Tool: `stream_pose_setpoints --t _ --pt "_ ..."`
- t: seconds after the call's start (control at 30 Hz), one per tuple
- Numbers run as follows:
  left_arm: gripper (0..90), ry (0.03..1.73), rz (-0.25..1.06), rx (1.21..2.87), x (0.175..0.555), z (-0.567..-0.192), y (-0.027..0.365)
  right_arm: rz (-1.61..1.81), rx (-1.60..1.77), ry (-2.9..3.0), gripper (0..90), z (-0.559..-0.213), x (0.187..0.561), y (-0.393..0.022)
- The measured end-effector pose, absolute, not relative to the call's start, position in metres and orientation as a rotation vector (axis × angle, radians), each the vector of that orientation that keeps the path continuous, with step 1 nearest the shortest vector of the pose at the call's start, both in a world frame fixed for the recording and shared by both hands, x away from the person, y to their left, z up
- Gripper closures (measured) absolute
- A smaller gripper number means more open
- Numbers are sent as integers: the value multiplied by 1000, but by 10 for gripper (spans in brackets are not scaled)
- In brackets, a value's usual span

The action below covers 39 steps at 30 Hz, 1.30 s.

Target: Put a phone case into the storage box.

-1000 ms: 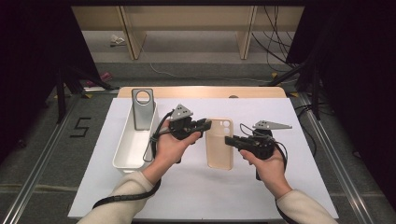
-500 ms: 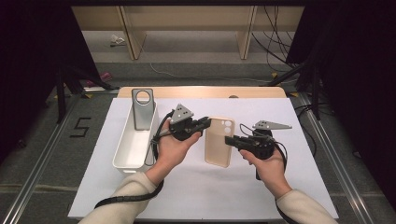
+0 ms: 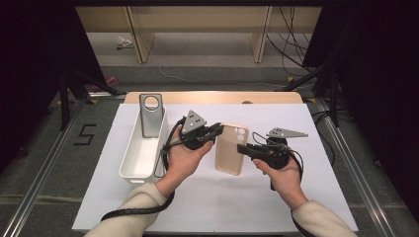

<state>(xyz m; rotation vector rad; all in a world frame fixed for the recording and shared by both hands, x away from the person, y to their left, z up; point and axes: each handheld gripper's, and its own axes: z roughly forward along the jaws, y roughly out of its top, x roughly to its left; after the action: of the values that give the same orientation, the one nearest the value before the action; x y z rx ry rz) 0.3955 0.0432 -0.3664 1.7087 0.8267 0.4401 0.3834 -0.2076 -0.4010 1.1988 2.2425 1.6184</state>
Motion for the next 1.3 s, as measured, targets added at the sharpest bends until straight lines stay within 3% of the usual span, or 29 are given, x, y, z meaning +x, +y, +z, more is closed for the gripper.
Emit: stream_pose_setpoints --t 0.2,0.47,0.77,1.3 --pt "841 815 456 1709 395 -363 44 1603 1168 2244 730 -401 383 -206" --pt "841 824 498 1704 398 -360 51 1528 1057 2257 427 -400 381 -201" --pt "840 843 518 1692 401 -358 64 1497 966 2257 220 -402 380 -207" --pt "840 868 560 1663 402 -340 87 1449 987 2232 171 -403 378 -226"
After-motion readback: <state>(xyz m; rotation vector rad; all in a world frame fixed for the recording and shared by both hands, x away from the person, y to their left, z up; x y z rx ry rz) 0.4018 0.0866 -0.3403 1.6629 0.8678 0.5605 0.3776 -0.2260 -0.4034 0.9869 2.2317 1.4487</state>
